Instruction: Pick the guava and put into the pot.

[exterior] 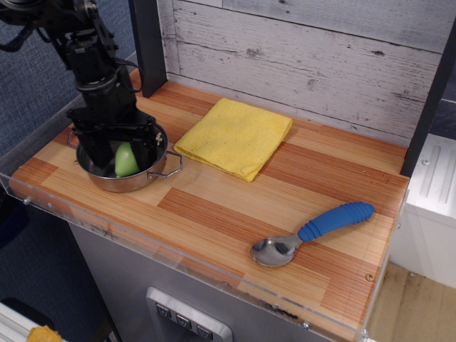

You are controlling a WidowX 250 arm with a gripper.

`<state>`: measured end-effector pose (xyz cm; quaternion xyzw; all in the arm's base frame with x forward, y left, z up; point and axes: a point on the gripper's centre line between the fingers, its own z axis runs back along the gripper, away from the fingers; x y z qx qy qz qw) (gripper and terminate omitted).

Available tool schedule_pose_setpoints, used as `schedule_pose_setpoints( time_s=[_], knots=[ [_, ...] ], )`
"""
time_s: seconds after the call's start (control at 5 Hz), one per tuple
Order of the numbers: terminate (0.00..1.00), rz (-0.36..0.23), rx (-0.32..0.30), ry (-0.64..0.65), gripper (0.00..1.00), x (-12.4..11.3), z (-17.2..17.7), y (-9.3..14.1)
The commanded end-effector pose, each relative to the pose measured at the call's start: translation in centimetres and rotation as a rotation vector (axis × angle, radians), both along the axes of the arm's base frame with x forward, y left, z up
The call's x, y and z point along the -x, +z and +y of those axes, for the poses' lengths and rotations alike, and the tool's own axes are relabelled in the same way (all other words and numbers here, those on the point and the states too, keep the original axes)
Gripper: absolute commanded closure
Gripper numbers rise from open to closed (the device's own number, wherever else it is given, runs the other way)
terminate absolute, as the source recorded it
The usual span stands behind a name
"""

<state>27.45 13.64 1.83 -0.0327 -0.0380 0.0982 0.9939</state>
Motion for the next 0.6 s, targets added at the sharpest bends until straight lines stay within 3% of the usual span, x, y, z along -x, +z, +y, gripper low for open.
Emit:
schedule_pose_setpoints(
  time_s=[0.0, 0.2, 0.4],
  knots=[
    [0.0, -0.084, -0.046, 0.038, 0.0, 0.2, 0.4, 4.1],
    [0.0, -0.105, -0.06, 0.034, 0.0, -0.1, 0.3, 6.5],
    [1.0, -0.152, -0.054, 0.019, 0.0, -0.6, -0.3, 9.4]
  ],
)
